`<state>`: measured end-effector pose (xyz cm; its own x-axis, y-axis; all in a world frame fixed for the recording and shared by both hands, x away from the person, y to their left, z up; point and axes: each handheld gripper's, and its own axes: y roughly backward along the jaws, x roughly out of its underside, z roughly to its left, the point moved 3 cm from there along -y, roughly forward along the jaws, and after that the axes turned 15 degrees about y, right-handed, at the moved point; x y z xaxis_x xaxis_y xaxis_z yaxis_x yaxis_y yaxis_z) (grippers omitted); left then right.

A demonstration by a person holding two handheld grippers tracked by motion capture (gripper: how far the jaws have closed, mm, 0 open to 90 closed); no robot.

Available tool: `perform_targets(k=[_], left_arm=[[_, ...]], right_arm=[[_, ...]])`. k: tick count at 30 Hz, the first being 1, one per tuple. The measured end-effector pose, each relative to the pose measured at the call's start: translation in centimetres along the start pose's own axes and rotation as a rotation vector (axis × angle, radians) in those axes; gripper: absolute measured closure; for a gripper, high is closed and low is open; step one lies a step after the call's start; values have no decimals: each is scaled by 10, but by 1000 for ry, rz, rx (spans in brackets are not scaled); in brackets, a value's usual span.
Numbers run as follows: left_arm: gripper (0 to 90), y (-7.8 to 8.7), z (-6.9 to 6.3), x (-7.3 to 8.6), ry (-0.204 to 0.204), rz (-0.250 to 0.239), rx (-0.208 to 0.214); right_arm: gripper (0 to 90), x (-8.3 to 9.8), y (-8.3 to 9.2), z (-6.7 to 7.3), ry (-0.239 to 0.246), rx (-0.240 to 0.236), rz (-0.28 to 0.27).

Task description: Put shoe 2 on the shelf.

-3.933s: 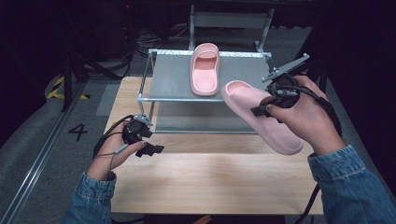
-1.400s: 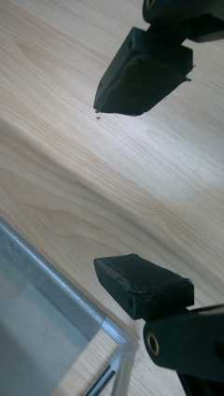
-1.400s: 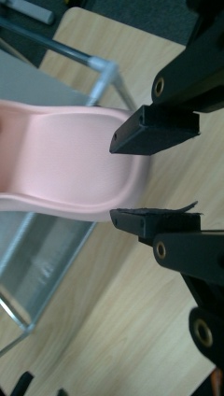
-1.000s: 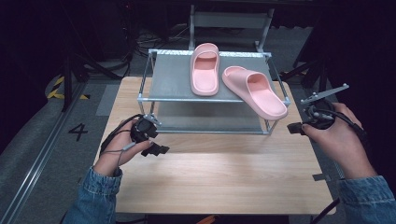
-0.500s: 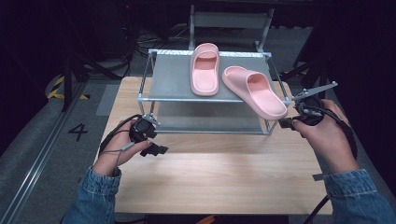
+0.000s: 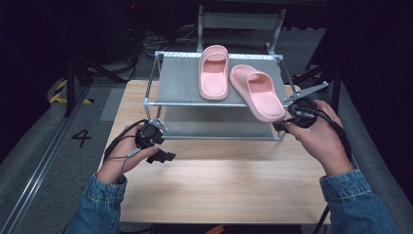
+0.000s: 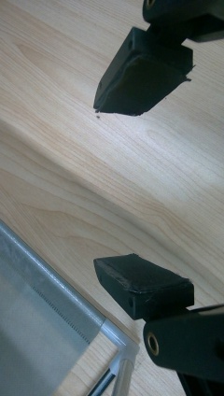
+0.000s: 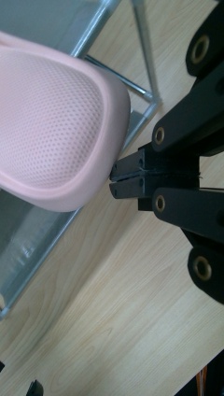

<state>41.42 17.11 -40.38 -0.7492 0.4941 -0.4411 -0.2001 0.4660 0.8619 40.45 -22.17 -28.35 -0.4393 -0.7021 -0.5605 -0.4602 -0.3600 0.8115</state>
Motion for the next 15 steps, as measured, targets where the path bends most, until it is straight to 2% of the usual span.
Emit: perform_targets(k=[10,15], left_arm=[[215,1,2,1,5,-9,6],[215,1,3,1,10,-9,12]], right_arm=[[900,-34,-24,12,63,-27,-12],[900,-46,-31,14,64,-38,-12]])
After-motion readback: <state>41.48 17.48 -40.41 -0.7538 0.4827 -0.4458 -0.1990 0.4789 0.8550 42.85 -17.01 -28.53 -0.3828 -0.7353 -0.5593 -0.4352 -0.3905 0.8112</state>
